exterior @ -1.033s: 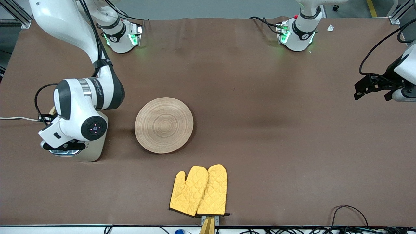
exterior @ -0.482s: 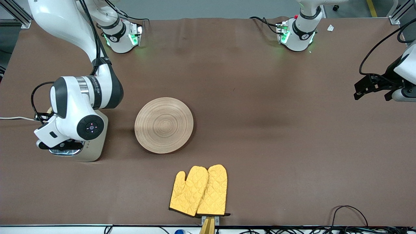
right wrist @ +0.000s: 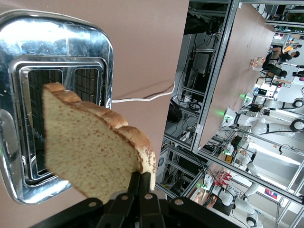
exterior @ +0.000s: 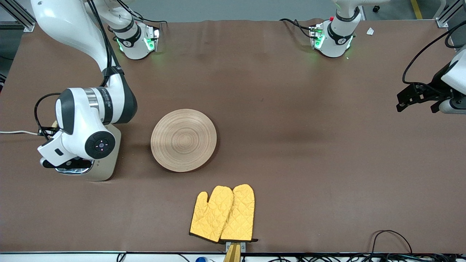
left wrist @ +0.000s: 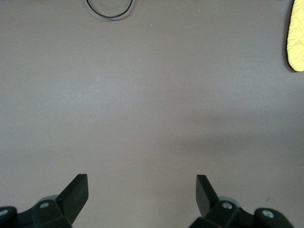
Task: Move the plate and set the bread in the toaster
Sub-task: 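Carry the bread over the toaster slot with the right gripper, then lower the bread into the toaster slot and open the right gripper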
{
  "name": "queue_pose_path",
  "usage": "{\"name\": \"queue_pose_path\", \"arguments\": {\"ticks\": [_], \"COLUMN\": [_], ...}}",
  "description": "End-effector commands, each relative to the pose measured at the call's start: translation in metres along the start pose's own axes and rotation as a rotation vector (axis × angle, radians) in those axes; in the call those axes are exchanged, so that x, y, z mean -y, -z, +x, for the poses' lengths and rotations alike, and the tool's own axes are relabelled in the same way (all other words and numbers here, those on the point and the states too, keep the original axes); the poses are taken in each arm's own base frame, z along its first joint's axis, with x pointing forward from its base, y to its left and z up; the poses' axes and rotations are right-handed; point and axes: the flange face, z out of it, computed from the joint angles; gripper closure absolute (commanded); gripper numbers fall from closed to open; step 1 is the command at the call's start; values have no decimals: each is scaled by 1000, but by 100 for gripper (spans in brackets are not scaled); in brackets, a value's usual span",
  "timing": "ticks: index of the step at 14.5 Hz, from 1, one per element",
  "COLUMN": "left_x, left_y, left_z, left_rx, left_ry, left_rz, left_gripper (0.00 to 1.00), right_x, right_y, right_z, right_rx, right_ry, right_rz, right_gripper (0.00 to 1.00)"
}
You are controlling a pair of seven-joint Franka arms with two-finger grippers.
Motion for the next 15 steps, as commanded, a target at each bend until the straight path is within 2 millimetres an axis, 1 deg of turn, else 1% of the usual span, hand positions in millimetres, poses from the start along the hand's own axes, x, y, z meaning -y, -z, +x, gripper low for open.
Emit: {"name": "queue_pose_path", "arguments": {"ticks": [1,15], "left_x": [-1,-1], "left_y": [3,3], "left_z": [2,2], "left_rx": [-11,-11], "left_ry": [-10,-10], "left_rz": [-10,-10], "left_gripper": [0,0], "right_x": [-2,8], "right_y": [-2,-3], "right_z": [3,3], "right_rx": [7,19], "right_ry": [-7,10], "right_rz": [-10,-2], "right_gripper": [100,100]}}
